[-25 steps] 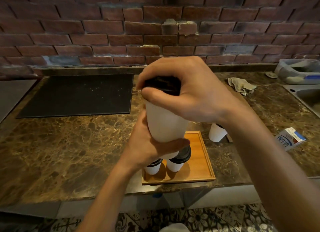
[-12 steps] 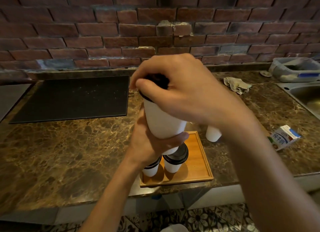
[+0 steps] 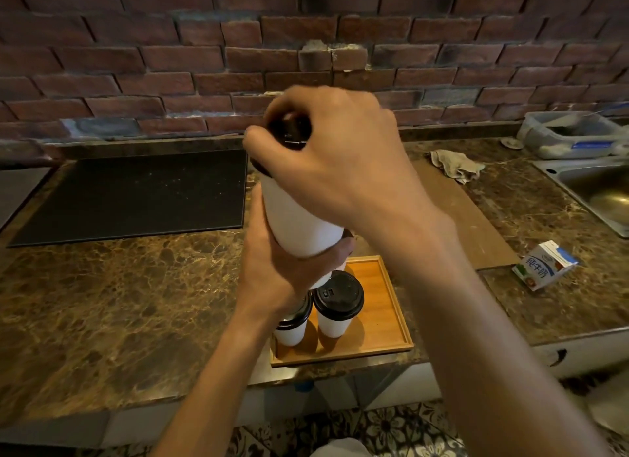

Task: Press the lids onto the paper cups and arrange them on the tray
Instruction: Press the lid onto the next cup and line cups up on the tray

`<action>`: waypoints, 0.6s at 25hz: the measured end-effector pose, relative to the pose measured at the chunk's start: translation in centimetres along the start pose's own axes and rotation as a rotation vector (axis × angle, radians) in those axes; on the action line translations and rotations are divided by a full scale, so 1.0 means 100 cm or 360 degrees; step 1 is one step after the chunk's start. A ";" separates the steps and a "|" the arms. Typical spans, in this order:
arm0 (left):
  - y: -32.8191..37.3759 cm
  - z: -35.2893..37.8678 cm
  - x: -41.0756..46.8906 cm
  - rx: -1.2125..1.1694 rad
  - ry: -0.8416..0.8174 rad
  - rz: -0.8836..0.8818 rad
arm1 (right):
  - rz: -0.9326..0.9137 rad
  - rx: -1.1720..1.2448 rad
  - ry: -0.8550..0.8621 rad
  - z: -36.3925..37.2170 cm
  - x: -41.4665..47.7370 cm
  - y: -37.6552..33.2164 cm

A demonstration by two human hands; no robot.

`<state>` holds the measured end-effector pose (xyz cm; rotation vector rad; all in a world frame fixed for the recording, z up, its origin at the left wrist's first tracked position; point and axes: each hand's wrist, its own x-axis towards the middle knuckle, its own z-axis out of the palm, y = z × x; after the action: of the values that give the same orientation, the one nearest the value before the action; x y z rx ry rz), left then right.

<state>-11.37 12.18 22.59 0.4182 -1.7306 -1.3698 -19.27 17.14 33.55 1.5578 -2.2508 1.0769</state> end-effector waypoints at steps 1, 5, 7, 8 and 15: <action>0.000 -0.004 0.001 -0.0018 -0.0040 -0.0021 | -0.0119 0.0169 -0.0090 -0.006 0.003 0.004; -0.004 -0.015 0.002 -0.0096 -0.0190 -0.0059 | -0.0512 0.0508 -0.0536 -0.021 0.004 0.014; -0.004 -0.015 0.001 -0.0080 -0.0190 -0.0035 | -0.0401 0.0419 -0.0650 -0.024 0.006 0.012; -0.004 -0.013 0.001 -0.0052 -0.0197 -0.0029 | -0.0262 0.0229 -0.0642 -0.021 0.006 0.008; -0.004 -0.014 0.003 0.0001 -0.0167 -0.0025 | -0.0259 0.0066 -0.0285 -0.007 -0.002 0.004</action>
<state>-10.54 10.91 22.38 0.3666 -1.8165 -1.4248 -19.73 17.86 33.73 1.8863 -2.1757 0.9811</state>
